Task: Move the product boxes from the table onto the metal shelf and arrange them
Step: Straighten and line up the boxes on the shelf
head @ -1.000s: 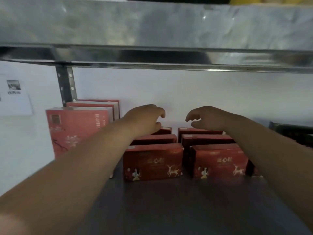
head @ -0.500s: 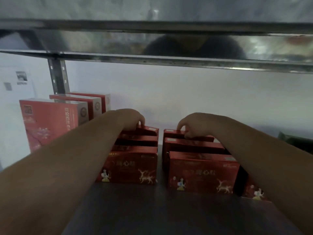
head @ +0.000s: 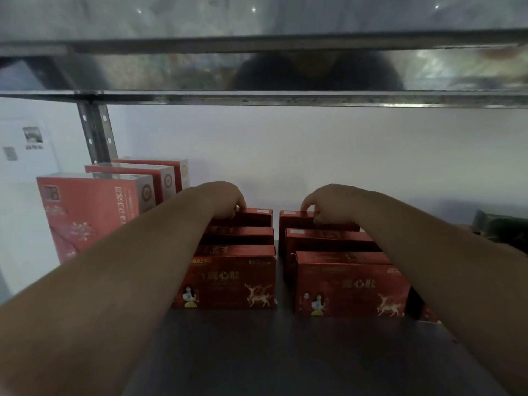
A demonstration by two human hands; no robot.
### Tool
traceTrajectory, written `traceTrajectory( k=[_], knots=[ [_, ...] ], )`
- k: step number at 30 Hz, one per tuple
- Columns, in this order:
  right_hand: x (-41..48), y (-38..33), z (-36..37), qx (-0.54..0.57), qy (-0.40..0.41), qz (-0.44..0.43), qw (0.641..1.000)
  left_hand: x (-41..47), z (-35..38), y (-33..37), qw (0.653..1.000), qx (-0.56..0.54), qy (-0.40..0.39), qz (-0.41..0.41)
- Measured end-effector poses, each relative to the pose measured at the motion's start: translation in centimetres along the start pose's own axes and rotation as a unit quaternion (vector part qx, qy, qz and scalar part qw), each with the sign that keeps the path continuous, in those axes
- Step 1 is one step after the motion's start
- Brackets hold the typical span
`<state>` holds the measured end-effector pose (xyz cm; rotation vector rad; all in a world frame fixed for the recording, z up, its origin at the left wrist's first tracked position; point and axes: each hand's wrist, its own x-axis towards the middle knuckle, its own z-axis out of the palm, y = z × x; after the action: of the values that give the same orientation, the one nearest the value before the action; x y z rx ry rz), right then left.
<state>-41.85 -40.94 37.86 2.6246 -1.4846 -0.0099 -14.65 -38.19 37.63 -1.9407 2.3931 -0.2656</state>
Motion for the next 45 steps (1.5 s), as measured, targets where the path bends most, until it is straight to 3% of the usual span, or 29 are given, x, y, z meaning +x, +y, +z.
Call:
traceTrajectory(
  k=[21,27,35,45],
  knots=[
    [-1.4,-0.7,-0.4,0.017,-0.006,0.031,0.999,-0.1,0.1,-0.3,1.000,0.020,0.002,-0.024],
    [-3.4,-1.1,-1.9,0.095,0.034,-0.014,0.995,-1.8,-2.7,0.2,1.000,-0.009,0.027,0.001],
    [-6.0,-1.6,-2.2,0.082,-0.064,-0.003,0.995,-5.4,-3.7,0.9,0.987,-0.083,-0.128,0.049],
    [-4.9,-2.4,-0.4,0.038,0.004,0.004,0.999,-5.6,-1.9,0.9,0.997,-0.005,-0.059,0.047]
  ],
)
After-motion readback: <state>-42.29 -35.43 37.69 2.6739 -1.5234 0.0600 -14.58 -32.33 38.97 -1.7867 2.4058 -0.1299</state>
